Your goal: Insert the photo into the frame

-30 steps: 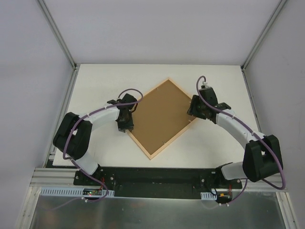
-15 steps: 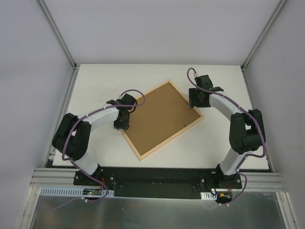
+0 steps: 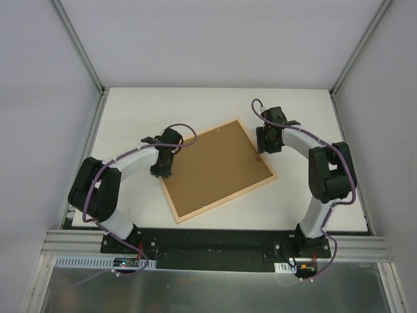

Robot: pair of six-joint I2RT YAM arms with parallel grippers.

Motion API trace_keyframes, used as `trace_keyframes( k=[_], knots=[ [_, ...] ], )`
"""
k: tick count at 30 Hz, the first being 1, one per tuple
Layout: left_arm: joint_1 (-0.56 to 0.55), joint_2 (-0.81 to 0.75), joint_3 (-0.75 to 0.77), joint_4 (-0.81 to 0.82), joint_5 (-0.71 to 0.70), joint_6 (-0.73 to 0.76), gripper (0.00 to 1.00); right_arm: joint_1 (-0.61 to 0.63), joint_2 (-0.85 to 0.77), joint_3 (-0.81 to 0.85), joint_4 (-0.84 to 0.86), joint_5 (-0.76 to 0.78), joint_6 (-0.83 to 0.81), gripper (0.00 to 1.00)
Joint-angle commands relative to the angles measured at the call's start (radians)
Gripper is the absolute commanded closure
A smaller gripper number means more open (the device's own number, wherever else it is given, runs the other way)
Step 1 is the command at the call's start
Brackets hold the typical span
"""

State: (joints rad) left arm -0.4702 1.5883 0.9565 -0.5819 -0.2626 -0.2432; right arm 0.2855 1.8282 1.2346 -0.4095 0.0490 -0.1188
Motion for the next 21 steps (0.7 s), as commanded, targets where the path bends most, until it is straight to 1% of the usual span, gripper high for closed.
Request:
trace_keyframes(
  k=[1, 6, 8, 11, 12, 17, 18, 19, 20, 21],
  knots=[
    [0.036, -0.047, 0.033, -0.024, 0.011, 0.030, 1.00, -0.003, -0.032, -0.058, 0.037, -0.089, 0.044, 0.52],
    [0.062, -0.024, 0.064, -0.015, 0.023, 0.047, 1.00, -0.006, -0.063, -0.110, 0.064, -0.129, 0.084, 0.52],
    [0.065, -0.013, 0.074, -0.013, 0.025, 0.045, 1.00, -0.009, -0.069, -0.127, 0.074, -0.138, 0.100, 0.55],
    [0.071, 0.013, 0.088, -0.013, 0.022, 0.038, 1.00, -0.012, -0.090, -0.164, 0.097, -0.159, 0.117, 0.57],
    [0.076, 0.022, 0.097, -0.015, 0.023, 0.033, 1.00, -0.012, -0.099, -0.176, 0.101, -0.161, 0.148, 0.58],
    [0.110, 0.059, 0.143, -0.018, 0.033, -0.011, 1.00, -0.014, -0.144, -0.241, 0.120, -0.143, 0.202, 0.63],
    [0.116, 0.068, 0.157, -0.021, 0.037, -0.025, 0.96, -0.014, -0.152, -0.254, 0.123, -0.137, 0.214, 0.64],
    [0.125, 0.076, 0.166, -0.024, 0.046, -0.034, 0.89, -0.014, -0.162, -0.274, 0.124, -0.135, 0.226, 0.65],
    [0.131, 0.082, 0.183, -0.027, 0.048, -0.042, 0.78, -0.016, -0.173, -0.288, 0.130, -0.132, 0.240, 0.66],
    [0.134, 0.087, 0.197, -0.030, 0.048, -0.053, 0.72, -0.014, -0.182, -0.303, 0.133, -0.123, 0.257, 0.67]
  ],
)
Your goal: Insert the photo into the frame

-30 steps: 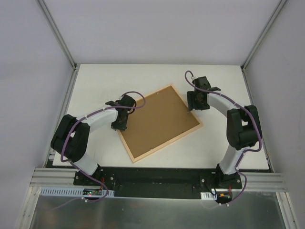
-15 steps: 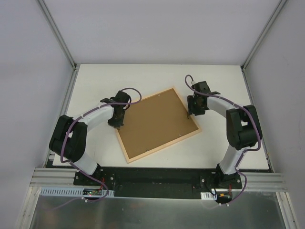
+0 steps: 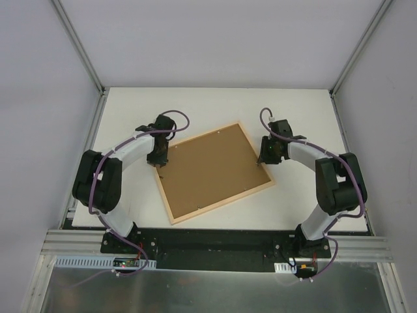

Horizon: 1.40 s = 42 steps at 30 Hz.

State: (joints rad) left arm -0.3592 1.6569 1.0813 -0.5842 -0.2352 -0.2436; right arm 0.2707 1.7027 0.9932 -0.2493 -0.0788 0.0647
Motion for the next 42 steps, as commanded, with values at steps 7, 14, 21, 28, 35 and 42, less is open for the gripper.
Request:
trace_keyframes(
  k=[7, 14, 21, 28, 35, 42],
  knots=[
    [0.046, -0.026, 0.118, -0.065, 0.002, -0.186, 0.42, 0.012, -0.162, -0.186, 0.002, 0.034, 0.194, 0.66],
    [0.075, -0.060, 0.048, -0.062, 0.008, -0.289, 0.39, 0.054, -0.281, -0.278, 0.068, 0.060, 0.204, 0.44],
    [0.100, -0.011, 0.055, -0.045, 0.071, -0.284, 0.38, 0.076, -0.258, -0.222, 0.062, 0.112, 0.112, 0.32],
    [0.117, 0.003, 0.062, -0.039, 0.094, -0.281, 0.39, 0.120, -0.183, -0.143, -0.004, 0.203, 0.017, 0.34],
    [0.126, -0.014, 0.042, -0.031, 0.114, -0.290, 0.39, 0.171, -0.100, -0.080, -0.057, 0.264, -0.037, 0.38],
    [0.135, -0.080, -0.004, -0.028, 0.123, -0.332, 0.39, 0.183, -0.089, -0.064, -0.079, 0.281, -0.057, 0.48]
  ],
)
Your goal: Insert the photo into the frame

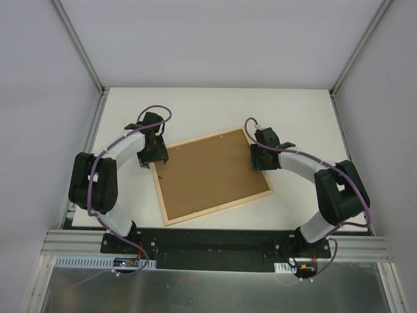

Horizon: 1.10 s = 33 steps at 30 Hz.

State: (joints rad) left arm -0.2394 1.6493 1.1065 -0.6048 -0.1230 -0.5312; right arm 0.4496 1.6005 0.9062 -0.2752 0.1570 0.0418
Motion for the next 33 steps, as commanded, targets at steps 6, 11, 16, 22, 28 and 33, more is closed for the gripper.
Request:
trace_keyframes(
  k=[6, 11, 16, 22, 28, 33],
  knots=[
    [0.025, -0.124, -0.079, -0.001, 0.025, -0.095, 0.39, 0.006, 0.021, 0.014, -0.051, 0.039, -0.060, 0.57],
    [0.025, -0.146, -0.096, 0.004, 0.045, -0.098, 0.39, 0.006, 0.026, 0.008, -0.050, 0.032, -0.060, 0.62],
    [0.031, -0.169, -0.112, 0.010, 0.051, -0.087, 0.38, 0.008, 0.004, -0.010, -0.042, -0.011, -0.069, 0.45],
    [0.035, -0.177, -0.125, 0.014, 0.056, -0.084, 0.38, 0.008, -0.008, -0.013, -0.047, -0.043, -0.088, 0.48],
    [0.045, -0.177, -0.128, 0.019, 0.065, -0.078, 0.38, 0.008, -0.024, -0.026, -0.056, -0.062, -0.105, 0.50],
    [0.048, -0.174, -0.125, 0.022, 0.072, -0.076, 0.38, 0.008, -0.019, -0.032, -0.062, -0.068, -0.102, 0.53]
  ],
)
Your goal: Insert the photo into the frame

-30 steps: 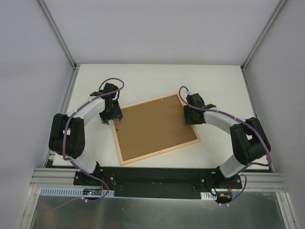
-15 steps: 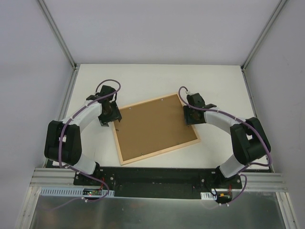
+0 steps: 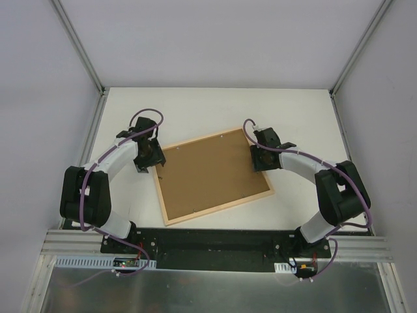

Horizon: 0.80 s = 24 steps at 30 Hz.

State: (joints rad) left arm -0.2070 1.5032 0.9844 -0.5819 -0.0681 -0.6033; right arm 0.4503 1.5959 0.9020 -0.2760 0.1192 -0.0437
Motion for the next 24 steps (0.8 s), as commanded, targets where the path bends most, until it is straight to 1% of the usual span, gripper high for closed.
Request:
trace_keyframes(
  k=[1, 16, 22, 24],
  knots=[
    [0.017, -0.028, -0.003, -0.001, 0.019, -0.004, 0.39, 0.005, -0.014, -0.028, -0.066, -0.033, -0.016, 0.53],
    [0.044, 0.006, 0.014, -0.001, 0.037, 0.000, 0.39, 0.010, 0.019, 0.006, -0.130, -0.092, -0.004, 0.61],
    [0.070, 0.074, 0.048, -0.001, 0.027, -0.001, 0.39, 0.039, 0.062, 0.029, -0.157, -0.087, -0.004, 0.61],
    [0.078, 0.098, 0.060, -0.001, 0.021, -0.003, 0.39, 0.050, 0.070, 0.037, -0.166, -0.087, -0.004, 0.58]
  ],
)
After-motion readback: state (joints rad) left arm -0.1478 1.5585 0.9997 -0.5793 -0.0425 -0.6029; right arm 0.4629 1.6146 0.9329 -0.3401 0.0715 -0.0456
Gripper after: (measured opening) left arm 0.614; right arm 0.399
